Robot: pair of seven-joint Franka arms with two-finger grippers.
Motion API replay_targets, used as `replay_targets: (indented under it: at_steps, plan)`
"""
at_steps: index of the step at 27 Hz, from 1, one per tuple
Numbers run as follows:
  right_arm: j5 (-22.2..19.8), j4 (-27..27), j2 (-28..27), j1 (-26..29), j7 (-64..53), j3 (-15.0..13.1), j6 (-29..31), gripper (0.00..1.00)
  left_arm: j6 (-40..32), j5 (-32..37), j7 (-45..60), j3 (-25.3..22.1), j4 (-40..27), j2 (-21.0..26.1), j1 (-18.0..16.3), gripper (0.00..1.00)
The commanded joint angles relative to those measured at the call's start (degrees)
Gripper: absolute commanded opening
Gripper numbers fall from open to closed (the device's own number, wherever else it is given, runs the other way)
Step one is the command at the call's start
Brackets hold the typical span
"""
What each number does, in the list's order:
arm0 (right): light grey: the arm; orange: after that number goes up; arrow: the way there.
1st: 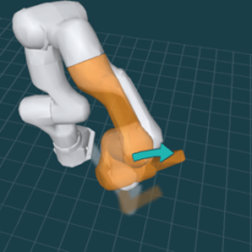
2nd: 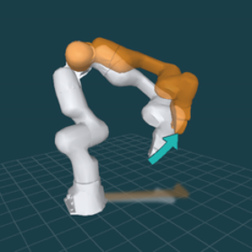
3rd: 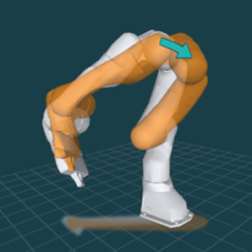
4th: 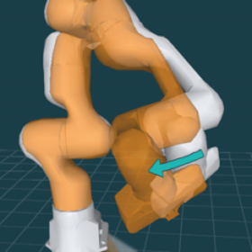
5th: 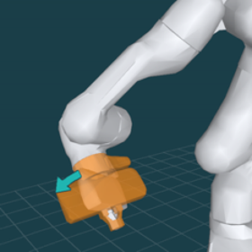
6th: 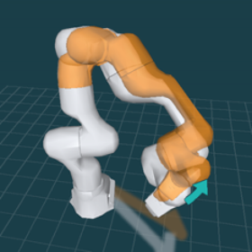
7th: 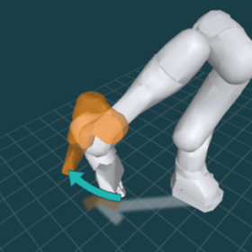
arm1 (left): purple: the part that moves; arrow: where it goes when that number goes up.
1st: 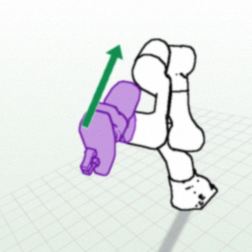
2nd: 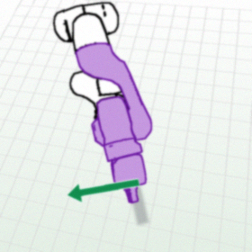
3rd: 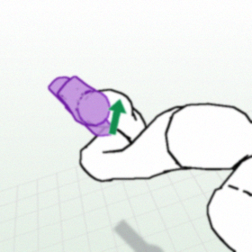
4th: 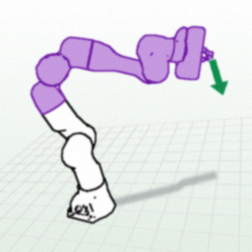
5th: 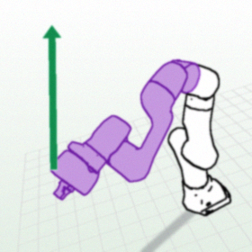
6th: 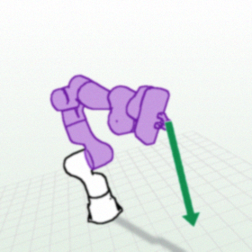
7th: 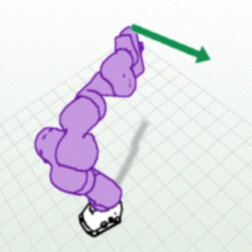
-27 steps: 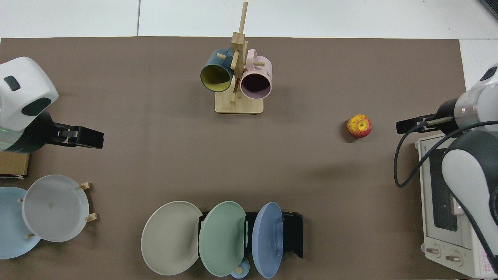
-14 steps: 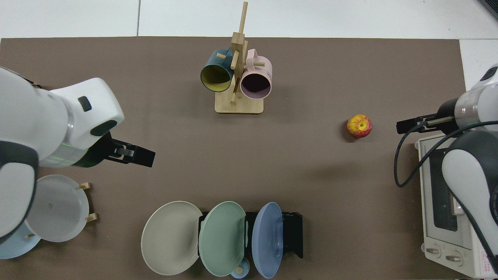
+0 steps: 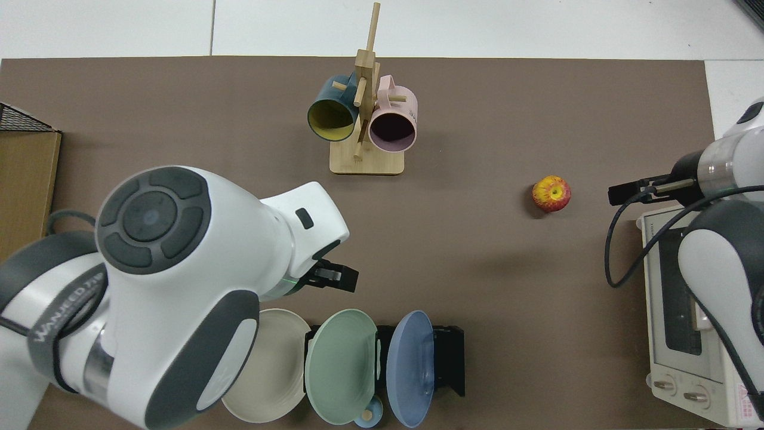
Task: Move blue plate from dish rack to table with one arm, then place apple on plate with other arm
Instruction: 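Reach the left gripper down to the blue plate in the dish rack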
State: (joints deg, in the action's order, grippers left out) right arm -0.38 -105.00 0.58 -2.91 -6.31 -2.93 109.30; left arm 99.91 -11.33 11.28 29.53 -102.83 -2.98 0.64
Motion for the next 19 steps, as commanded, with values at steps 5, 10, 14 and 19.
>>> replay_targets:
  at_steps: [5,10,14,19]
  plan:
    - [-0.7,-0.4,0.5,0.9,-2.1,0.5,0.6,1.00,8.0,-3.5,4.6,6.4,-10.9,-3.3,-0.2,1.00]
    - [-0.8,0.1,0.6,0.4,-1.9,0.5,0.0,1.00,9.2,-5.0,5.4,10.3,-14.0,-3.6,-0.1,1.00]
    - [-0.8,0.8,2.0,0.1,-1.8,0.6,-1.7,1.00,15.5,-5.1,8.5,14.7,-19.2,-3.3,-0.2,1.00]
    - [-0.3,1.0,1.9,0.6,-1.1,0.6,-1.7,1.00,19.2,-7.6,10.1,17.0,-22.1,-3.0,-0.1,1.00]
